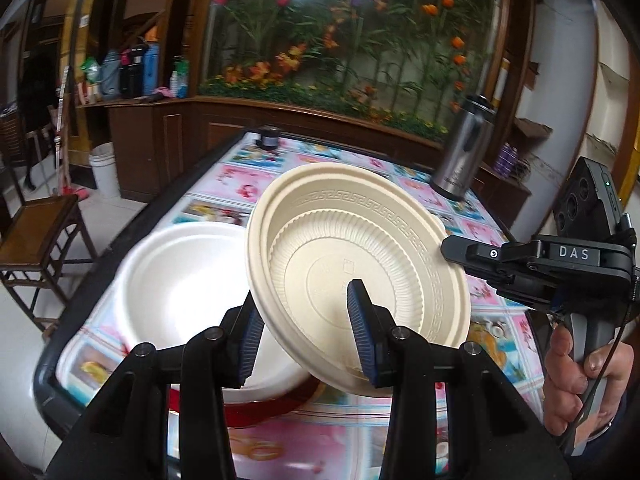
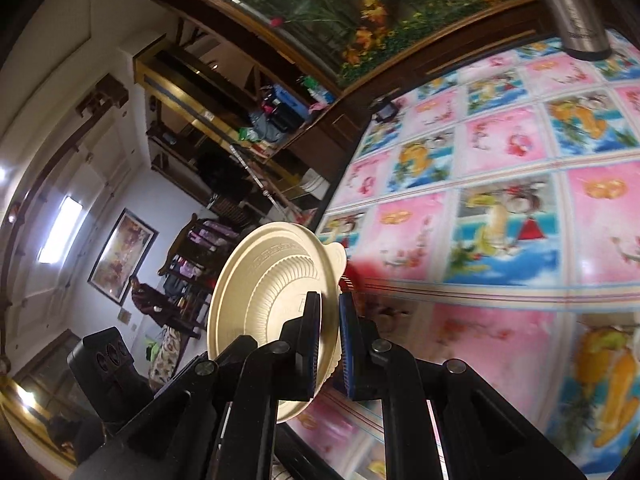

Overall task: Organize plates and bowls
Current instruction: 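Carry the small beige bowl with the right tool over the stack, then lower the small beige bowl onto the white bowl and open the right tool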

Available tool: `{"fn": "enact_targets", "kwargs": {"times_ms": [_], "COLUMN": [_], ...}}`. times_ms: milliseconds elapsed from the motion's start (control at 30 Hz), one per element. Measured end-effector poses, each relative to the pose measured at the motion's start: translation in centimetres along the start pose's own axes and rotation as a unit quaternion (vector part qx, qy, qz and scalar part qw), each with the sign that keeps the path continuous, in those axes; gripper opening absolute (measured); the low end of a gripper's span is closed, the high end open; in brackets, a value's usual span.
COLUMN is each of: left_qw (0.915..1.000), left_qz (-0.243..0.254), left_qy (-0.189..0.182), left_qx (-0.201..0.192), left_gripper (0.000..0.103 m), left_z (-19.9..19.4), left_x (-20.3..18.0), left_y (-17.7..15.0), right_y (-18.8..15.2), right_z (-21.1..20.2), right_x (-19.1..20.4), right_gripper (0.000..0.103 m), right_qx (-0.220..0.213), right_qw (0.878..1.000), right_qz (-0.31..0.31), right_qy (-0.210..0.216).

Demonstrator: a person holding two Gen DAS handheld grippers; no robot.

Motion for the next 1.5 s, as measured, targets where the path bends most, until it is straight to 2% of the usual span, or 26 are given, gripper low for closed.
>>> {"fn": "enact_targets", "kwargs": {"times_ms": [233, 567, 967, 1500], "left_qw": [0.9989, 0.9972, 0.9947, 0.9944], "left_qz": [-0.023, -0.022, -0.007, -0.006], "left_qy": [0.039, 0.071, 0.099, 0.103], "left_qx": [-0.009, -0.012, -0.026, -0.023], "left_gripper": [0.038, 0.038, 0.038, 0.038], "left_z": [0.5, 2.1, 2.6, 3.0], "left_x": [3.2, 4.5, 5.5, 5.8], "left_y": [-0.1, -0.7, -0.7, -1.1], "right_y": [-0.4, -1.5, -1.8, -2.0], "right_z": [4.5, 8.2, 10.1, 10.6], "right_x": [2.1, 1.1, 0.4, -0.3], "right_gripper": [0.009, 0.009, 0.009, 0.009], "right_qx": [0.025, 0.049, 0.058, 0.062], "right_qw": [0.999, 0.999, 0.998, 0.998], "right_qz": [-0.017, -0.023, -0.021, -0.017], "right_qy": [0.015, 0.000, -0.004, -0.009]}}
Point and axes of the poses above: each gripper's, at about its wrist camera, not at the fingertips, and z roughly the way its jaws point, x to its left, y to its top, the point moved 8 cm from there along z, roughly the way its jaws point, and after that the axes turned 12 degrees about y, right-handed, at the moved point
